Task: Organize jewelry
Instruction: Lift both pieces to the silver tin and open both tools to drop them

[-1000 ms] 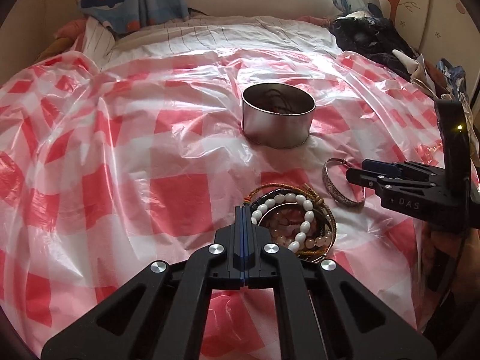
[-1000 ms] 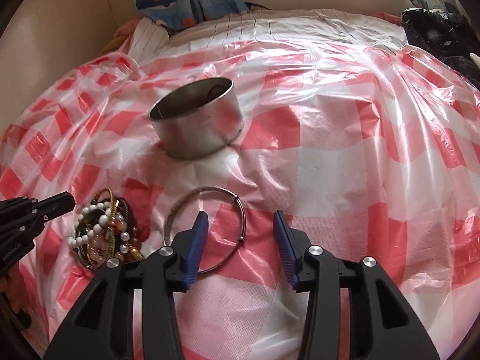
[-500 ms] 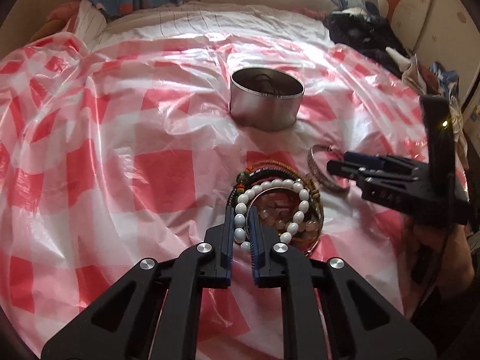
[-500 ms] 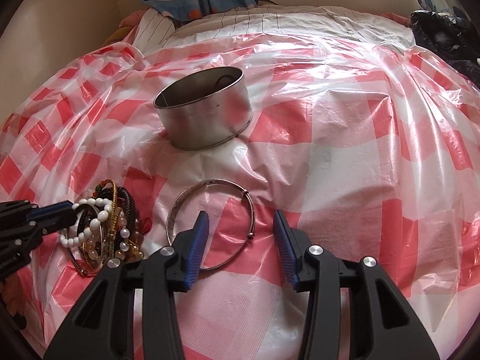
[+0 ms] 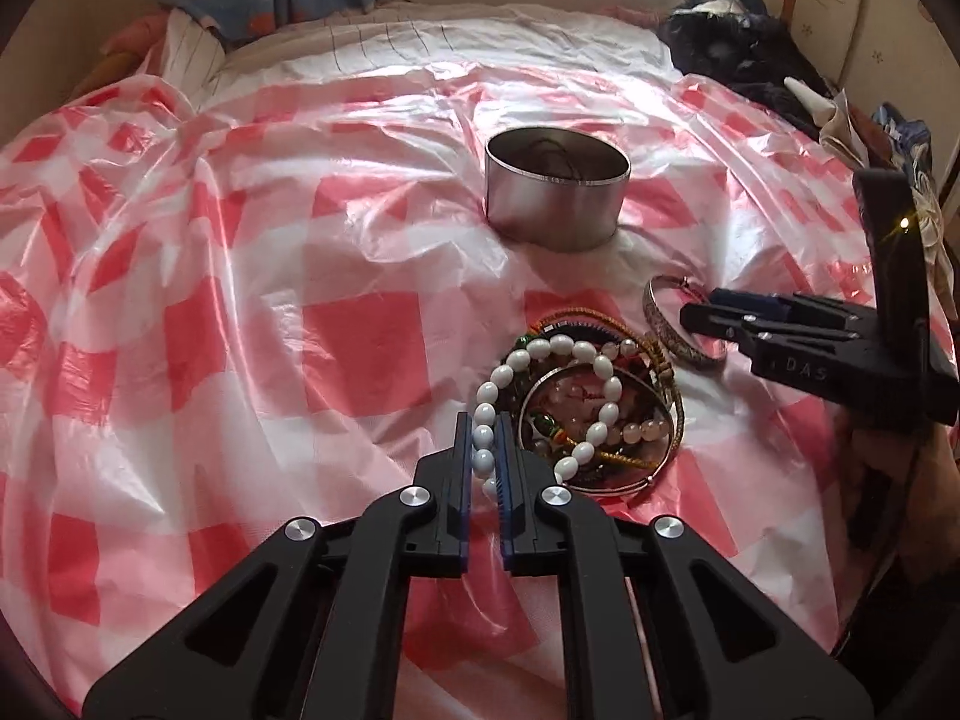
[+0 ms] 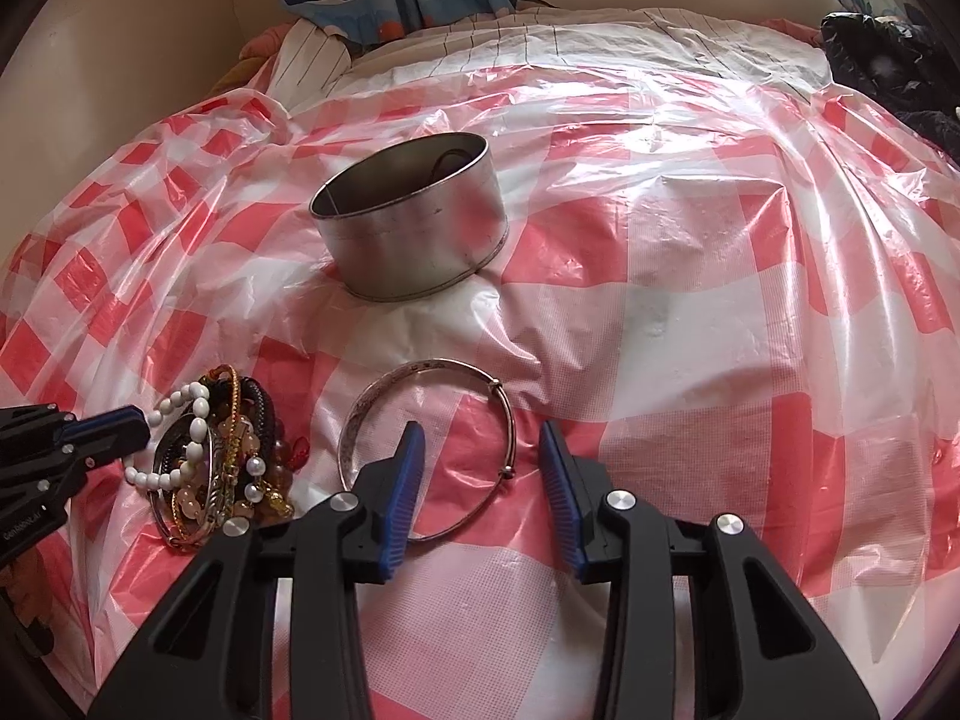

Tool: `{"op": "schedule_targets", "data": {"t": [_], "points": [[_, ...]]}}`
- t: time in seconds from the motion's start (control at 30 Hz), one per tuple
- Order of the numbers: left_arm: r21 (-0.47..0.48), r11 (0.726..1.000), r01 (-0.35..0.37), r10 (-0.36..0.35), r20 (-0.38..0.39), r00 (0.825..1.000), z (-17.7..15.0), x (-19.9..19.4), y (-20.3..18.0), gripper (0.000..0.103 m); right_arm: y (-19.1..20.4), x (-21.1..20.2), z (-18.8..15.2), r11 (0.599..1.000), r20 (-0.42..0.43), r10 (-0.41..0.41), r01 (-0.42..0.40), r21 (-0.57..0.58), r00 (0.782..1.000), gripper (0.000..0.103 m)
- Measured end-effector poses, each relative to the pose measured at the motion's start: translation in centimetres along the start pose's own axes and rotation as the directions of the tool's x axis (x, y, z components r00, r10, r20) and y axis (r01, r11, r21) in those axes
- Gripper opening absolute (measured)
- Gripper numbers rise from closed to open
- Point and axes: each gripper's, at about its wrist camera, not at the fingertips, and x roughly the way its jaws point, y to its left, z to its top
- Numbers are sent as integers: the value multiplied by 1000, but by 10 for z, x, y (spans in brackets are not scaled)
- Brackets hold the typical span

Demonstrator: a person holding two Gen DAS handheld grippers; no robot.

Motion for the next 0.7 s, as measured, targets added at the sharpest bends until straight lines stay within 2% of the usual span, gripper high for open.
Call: {"op": "schedule_targets", "data": {"t": [0.13, 0.2, 0.27, 0.33, 0.5, 0.63, 0.7], "points": [[-37, 999, 36, -33, 75, 997, 4, -15, 7, 6, 0, 0, 0, 1000, 2, 5, -5, 1, 1000, 40], [-42, 998, 45, -41, 89, 995, 6, -18, 8, 6, 0, -1, 0, 1000, 5, 15, -15, 4, 1000, 37], [-43, 998, 40, -36, 89, 995, 6, -18, 7, 6, 0, 0, 0, 1000, 5, 29, -29, 6, 1000, 21], [-47, 997, 56, -51, 97, 994, 7, -19, 7, 6, 0, -2, 1, 999, 13, 47, -47, 14, 999, 8], [-21, 997, 78, -73, 178, 981, 11, -35, 0, 6, 0, -15, 3, 992, 71, 115, -118, 34, 991, 6], [-1, 997, 81, -79, 220, 972, 18, -44, -8, 6, 2, -36, 9, 989, 156, 141, -148, 33, 978, 6], [12, 996, 84, -84, 244, 966, 25, -48, -12, 6, 3, -46, 13, 987, 197, 149, -158, 30, 969, 0]]}}
